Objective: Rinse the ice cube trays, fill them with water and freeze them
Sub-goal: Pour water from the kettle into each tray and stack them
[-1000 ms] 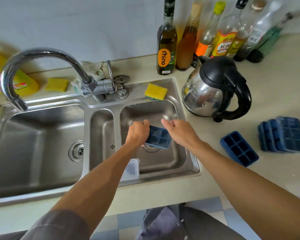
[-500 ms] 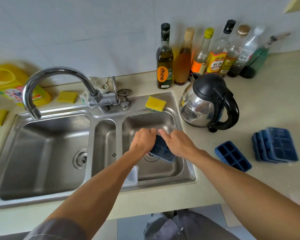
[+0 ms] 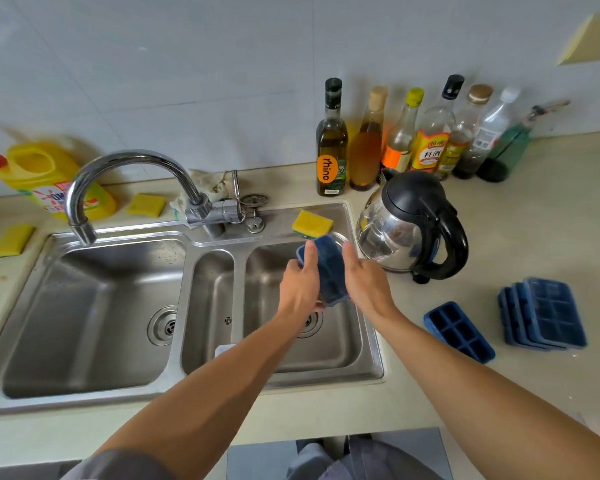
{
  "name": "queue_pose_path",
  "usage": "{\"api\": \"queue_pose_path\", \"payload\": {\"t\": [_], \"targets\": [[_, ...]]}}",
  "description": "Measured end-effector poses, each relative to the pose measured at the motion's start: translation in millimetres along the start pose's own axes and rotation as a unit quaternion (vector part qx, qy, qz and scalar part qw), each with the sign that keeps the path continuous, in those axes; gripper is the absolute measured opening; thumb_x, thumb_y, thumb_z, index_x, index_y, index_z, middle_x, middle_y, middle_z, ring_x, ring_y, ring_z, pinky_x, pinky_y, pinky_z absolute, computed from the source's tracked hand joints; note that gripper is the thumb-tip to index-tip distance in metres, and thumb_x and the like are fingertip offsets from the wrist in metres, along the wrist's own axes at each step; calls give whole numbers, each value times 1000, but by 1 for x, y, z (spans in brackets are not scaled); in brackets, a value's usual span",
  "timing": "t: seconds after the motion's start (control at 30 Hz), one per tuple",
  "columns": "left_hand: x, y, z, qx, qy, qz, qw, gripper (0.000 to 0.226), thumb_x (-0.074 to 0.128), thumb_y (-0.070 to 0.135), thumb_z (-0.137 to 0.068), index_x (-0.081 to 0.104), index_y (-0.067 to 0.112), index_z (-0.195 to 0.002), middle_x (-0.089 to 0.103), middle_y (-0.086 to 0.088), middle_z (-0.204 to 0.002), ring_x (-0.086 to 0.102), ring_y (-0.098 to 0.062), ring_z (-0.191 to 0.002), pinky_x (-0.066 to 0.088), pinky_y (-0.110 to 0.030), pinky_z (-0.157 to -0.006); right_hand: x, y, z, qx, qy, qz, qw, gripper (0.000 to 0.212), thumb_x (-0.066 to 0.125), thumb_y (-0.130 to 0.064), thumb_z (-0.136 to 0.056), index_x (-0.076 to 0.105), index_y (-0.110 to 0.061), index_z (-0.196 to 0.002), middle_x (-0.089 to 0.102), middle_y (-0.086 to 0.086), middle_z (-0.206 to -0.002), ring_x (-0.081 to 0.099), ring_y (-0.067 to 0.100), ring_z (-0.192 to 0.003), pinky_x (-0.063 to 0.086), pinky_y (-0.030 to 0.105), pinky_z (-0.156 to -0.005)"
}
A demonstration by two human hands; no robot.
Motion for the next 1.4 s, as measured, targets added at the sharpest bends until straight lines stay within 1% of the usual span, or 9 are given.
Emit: {"api": "queue_pose_path", "payload": {"t": [0.1,0.2,0.37,0.5,0.63,0.77,0.97,1.1,1.4], "targets": [[7,2,0,12,63,48,997,59,39,67,-97,60,14,-112,69,-8,-108,68,-22,-94,58,-37,-77,6,-3,5,-15,-17,23,999,65,25,-58,-105,59,-13,-73,65,9,-78,64,27,-80,49,37,-73],[4,6,0,57,89,-8,994,52,39,58,-101,61,12,-112,70,-6,-105,66,-17,-89,49,-30,-66,2,-8,2,-19,-28,50,998,62,22,-62,-103,59,-15,-84,64,9,-86,62,30,-86,49,40,-79],[10,19,15,151,62,-106,981,45,41,62,-98,59,22,-90,67,8,-83,62,-3,-70,41,-19,-56,-6,-32,-8,-42,32,-12,999,67,26,-66,-101,62,-21,-67,65,-2,-72,64,14,-75,43,31,-64],[8,41,28,220,71,-113,966,46,39,65,-94,58,22,-96,67,10,-81,64,-5,-73,49,-25,-62,-18,-46,-4,-103,93,-62,988,65,32,-58,-105,66,-14,-71,67,-1,-69,64,8,-71,47,33,-69],[-4,87,48,343,113,-151,920,48,34,68,-91,52,23,-96,60,15,-71,60,5,-71,40,-13,-52,-37,-82,1,-178,115,-152,965,60,36,-58,-103,64,-12,-77,69,3,-74,67,16,-77,55,41,-77],[-16,137,61,437,133,-147,877,49,39,63,-94,54,16,-99,63,8,-72,62,-10,-63,50,-26,-56,-57,-126,2,-260,131,-249,923,48,39,-59,-98,53,-25,-67,59,-8,-62,61,11,-65,49,25,-64],[-20,147,74,452,122,-194,862,53,42,59,-95,56,8,-105,67,-2,-76,66,-25,-66,55,-46,-62,-55,-125,8,-266,151,-277,911,63,37,-56,-98,53,0,-71,56,12,-62,58,24,-63,48,34,-62],[-27,162,75,467,140,-212,847,53,43,57,-96,56,7,-106,69,-6,-77,66,-29,-66,55,-46,-63,-59,-142,7,-281,164,-300,897,51,38,-52,-99,48,-15,-65,51,1,-59,53,16,-60,45,30,-61],[-38,168,75,478,135,-217,841,50,45,52,-97,57,4,-105,68,-6,-75,66,-28,-64,54,-46,-63,-51,-152,8,-274,171,-318,891,59,39,-52,-98,44,-3,-65,45,23,-62,46,33,-61,40,41,-60]]}}
Point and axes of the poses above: each hand's wrist, its own z-axis away from the middle knuckle, its own x-axis out of the palm, y = z × x, the point moved 3 cm from there along -z, towards the middle knuckle
